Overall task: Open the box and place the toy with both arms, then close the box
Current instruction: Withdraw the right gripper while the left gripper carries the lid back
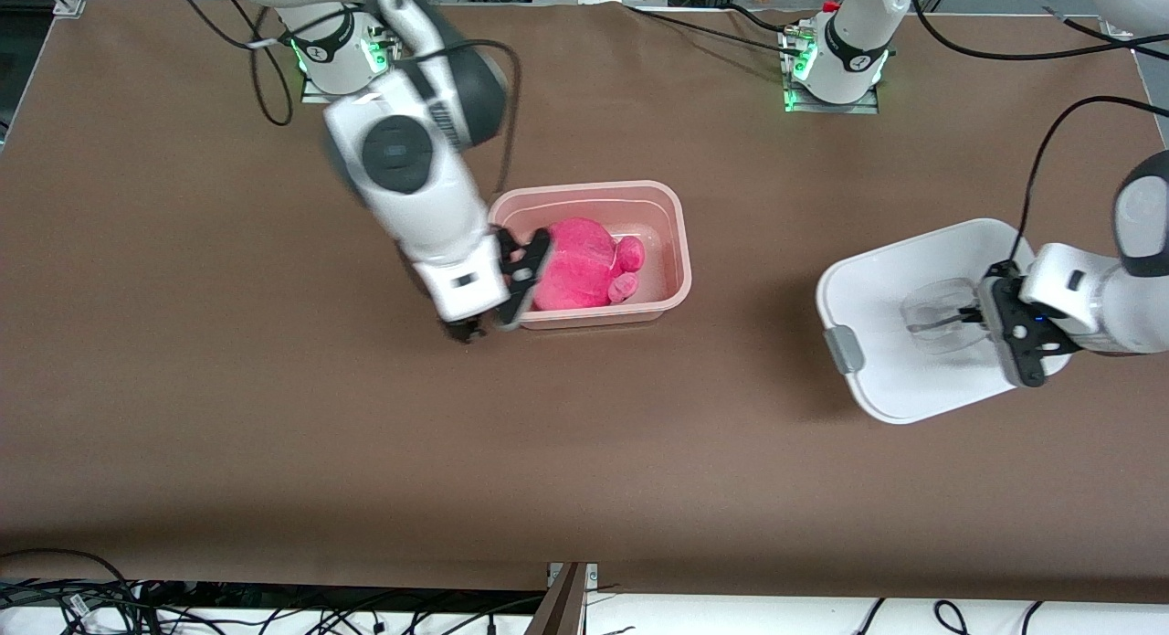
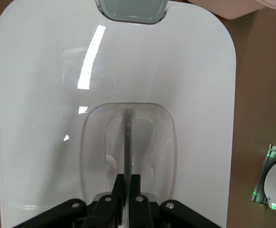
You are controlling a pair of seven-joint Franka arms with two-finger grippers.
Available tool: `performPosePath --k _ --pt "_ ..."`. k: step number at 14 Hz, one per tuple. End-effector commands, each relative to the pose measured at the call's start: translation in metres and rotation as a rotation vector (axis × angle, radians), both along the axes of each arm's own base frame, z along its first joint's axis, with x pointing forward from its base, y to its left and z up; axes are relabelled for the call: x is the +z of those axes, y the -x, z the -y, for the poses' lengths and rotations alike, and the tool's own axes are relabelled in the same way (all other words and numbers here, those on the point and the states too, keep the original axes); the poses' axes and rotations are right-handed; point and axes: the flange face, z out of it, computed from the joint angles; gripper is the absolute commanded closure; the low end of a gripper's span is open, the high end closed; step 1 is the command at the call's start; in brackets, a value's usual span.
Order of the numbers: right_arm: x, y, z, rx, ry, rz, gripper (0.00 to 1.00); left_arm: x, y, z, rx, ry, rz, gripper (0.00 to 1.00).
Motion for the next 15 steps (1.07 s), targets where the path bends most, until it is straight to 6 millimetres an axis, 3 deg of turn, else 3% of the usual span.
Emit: performPosePath --k 1,3,5,7,9,11,13,15 --pt "0.049 0.000 0.058 -0.088 -0.033 -0.033 0.00 -0.015 0.000 0.075 -0.083 0.049 -0.023 1.00" --pt "0.072 -0.008 0.105 -0.168 -0.037 -0.033 0.00 -0.021 0.007 0.141 -0.131 0.058 -0.020 1.00" --pt "0.097 -0.002 0.145 -0.233 -0.039 -0.063 0.00 -0.017 0.026 0.218 -0.163 0.037 -0.004 1.00" --pt "0.125 0.017 0.174 -0.270 -0.010 -0.095 0.00 -0.014 0.050 0.288 -0.140 0.011 0.019 1.00" --pt "0.149 0.050 0.205 -0.401 -0.009 -0.100 0.00 -0.016 0.076 0.349 -0.134 0.000 0.048 1.00" --pt "0.159 0.082 0.229 -0.592 -0.002 -0.120 0.00 -0.032 0.092 0.403 -0.166 0.026 0.118 1.00" --pt "0.160 0.101 0.243 -0.746 -0.002 -0.141 0.00 -0.049 0.117 0.453 -0.208 0.041 0.156 1.00" --pt "0.162 0.104 0.248 -0.890 0.013 -0.170 0.00 -0.060 0.127 0.473 -0.203 0.037 0.172 1.00"
